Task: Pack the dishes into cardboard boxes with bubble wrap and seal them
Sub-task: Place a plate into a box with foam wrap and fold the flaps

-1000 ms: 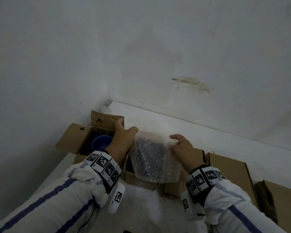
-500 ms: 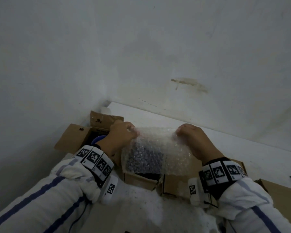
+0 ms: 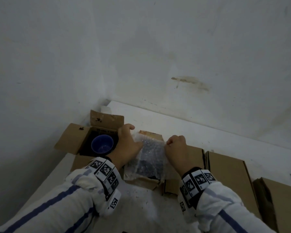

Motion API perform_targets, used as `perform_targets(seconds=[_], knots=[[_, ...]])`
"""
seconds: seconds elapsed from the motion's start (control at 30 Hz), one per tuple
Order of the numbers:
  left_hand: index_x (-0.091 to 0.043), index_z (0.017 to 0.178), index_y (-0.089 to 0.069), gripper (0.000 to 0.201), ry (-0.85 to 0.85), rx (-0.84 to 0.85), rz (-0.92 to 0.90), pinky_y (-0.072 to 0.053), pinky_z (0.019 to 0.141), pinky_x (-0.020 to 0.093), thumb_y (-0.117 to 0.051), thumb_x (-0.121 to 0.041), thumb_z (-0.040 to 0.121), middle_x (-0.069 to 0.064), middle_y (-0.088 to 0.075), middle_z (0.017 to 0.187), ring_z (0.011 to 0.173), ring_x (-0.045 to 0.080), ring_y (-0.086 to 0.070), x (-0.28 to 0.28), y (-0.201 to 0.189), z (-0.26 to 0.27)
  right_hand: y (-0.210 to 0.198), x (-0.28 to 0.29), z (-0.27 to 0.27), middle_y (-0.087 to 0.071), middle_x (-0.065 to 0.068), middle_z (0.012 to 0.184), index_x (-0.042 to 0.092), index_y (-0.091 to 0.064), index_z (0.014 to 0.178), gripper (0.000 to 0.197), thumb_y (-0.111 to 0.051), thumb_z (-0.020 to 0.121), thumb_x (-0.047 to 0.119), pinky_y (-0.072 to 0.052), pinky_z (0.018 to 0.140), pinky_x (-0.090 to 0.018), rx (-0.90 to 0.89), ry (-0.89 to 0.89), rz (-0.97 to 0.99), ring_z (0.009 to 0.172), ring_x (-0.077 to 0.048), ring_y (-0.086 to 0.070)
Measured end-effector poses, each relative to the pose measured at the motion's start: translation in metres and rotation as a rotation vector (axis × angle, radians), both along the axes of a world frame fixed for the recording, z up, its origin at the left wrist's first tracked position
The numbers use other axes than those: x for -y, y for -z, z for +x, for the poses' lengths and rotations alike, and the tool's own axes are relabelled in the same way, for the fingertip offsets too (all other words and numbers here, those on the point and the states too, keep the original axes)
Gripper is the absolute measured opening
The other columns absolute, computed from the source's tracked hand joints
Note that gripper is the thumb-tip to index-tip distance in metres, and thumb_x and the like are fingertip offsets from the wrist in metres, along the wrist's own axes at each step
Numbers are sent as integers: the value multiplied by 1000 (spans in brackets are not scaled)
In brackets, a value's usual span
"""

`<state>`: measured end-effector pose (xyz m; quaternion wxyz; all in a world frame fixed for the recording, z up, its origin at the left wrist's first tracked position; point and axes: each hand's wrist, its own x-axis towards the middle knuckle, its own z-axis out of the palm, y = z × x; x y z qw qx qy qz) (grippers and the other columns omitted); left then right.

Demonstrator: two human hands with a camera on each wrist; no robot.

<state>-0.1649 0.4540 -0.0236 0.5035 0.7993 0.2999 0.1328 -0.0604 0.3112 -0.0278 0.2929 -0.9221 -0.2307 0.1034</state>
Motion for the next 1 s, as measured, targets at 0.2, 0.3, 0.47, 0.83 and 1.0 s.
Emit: perform_targets(seconds=[0.2,0.3,0.47,0.83,1.0], knots=[[-12,80,-59,15,126,-266,953,-34,62,34,-71,-14,71,10,-52,94,81,30,-49,-9,8,-8,-6,-8,-10,-58,-4,93,15,-60,77,23,-44,84,30,-35,70,-29,235,-299,-294,83,-20,-49],[-13,90,-66,22,321,-359,851,-36,71,34,-47,-25,91,8,-50,102,96,29,-48,-12,10,-6,-10,-10,-18,-45,-9,115,13,-57,107,34,-37,90,36,-34,93,-41,288,-374,-576,109,-30,-40],[-15,116,-56,35,645,-457,916,-28,97,37,-53,-32,85,6,-42,127,116,27,-39,-11,1,-6,-18,-20,-22,-42,-15,130,11,-55,118,31,-44,94,28,-28,106,-45,237,-544,-767,120,-34,-40],[-9,138,-34,70,896,-568,943,-3,120,40,-68,-30,80,14,-39,137,130,31,-35,-4,10,16,-13,-40,-30,-45,-17,134,9,-43,135,47,-48,93,29,-7,112,-61,146,-769,-1007,129,-34,-34],[-11,125,-43,51,842,-509,959,-4,118,40,-62,-34,83,12,-43,128,125,30,-38,-3,14,11,1,-31,-34,-37,-22,139,4,-25,144,64,-47,92,33,-7,112,-62,257,-742,-922,126,-36,-38]])
